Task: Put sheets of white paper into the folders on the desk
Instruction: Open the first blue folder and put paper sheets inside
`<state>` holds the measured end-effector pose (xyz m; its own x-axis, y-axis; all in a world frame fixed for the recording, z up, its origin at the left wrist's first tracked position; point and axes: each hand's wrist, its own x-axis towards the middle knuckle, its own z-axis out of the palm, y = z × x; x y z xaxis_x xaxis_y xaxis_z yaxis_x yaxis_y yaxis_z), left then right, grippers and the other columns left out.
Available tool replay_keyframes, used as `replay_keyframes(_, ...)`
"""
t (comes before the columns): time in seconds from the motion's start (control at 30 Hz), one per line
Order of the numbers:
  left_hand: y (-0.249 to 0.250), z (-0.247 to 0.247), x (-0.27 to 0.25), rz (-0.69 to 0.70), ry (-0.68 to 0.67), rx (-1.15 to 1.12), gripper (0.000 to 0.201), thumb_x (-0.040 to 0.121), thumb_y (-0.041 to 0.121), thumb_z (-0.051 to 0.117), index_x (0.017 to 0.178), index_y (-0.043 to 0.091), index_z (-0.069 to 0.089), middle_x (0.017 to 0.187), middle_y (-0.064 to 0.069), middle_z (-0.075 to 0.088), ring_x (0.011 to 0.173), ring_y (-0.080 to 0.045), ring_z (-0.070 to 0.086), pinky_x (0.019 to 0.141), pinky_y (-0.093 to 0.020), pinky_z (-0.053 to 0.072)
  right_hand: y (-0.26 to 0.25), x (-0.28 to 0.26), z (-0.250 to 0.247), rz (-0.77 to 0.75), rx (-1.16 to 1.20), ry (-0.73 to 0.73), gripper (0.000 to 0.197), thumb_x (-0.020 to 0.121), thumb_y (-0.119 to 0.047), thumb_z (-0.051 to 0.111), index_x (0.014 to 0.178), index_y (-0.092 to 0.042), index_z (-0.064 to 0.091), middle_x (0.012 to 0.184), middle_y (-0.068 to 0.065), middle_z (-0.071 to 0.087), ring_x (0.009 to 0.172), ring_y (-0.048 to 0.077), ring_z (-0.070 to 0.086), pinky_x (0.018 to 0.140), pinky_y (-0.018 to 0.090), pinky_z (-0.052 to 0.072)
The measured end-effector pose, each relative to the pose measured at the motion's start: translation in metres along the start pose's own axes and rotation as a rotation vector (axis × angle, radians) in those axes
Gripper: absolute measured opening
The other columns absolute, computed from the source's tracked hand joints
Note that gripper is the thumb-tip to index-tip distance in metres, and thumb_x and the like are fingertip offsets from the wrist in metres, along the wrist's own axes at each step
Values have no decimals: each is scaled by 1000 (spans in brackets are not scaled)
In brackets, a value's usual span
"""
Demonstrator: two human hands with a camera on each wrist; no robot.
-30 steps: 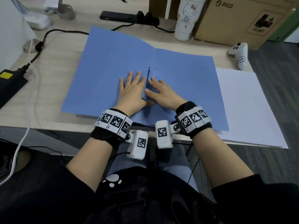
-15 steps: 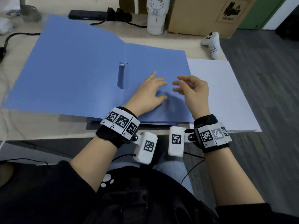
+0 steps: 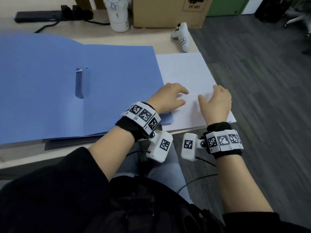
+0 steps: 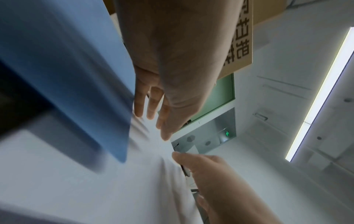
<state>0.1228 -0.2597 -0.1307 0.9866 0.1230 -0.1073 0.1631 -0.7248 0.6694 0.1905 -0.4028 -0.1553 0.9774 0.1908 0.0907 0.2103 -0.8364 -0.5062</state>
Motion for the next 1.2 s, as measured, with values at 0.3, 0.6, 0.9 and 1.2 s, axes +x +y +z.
replay_keyframes(0.3,-16,17,20,-22,63,-37,40,74,10,69,113,13,65,122,-5,57,116,-24,50,98,-38,44,20,9,2,149,-11,-125,75,86,-47,56,140,-1,31,150,14,33,139,30,30,114,56,16)
replay_keyframes(0.6,-24,24,25,-35,92,-109,42,73,10,72,115,16,65,124,-1,55,119,-21,47,100,-30,41,16,10,-8,87,125,-7,53,83,-22,61,127,-1,43,130,15,50,121,33,46,99,42,37)
replay_keyframes(0.9,-19,22,15,-15,59,-492,35,81,-12,58,112,1,66,110,-1,64,87,14,60,74,-2,45,-10,-1,-27,-81,223,62,32,89,-20,54,117,-4,61,109,14,68,103,29,62,87,33,44)
replay_keyframes(1.2,-24,13,14,-45,53,-831,15,93,10,54,103,6,65,84,5,68,79,-3,62,88,-19,49,-22,-10,-23,-185,428,-99,28,74,-28,75,100,-19,73,114,-4,70,111,9,61,92,32,50)
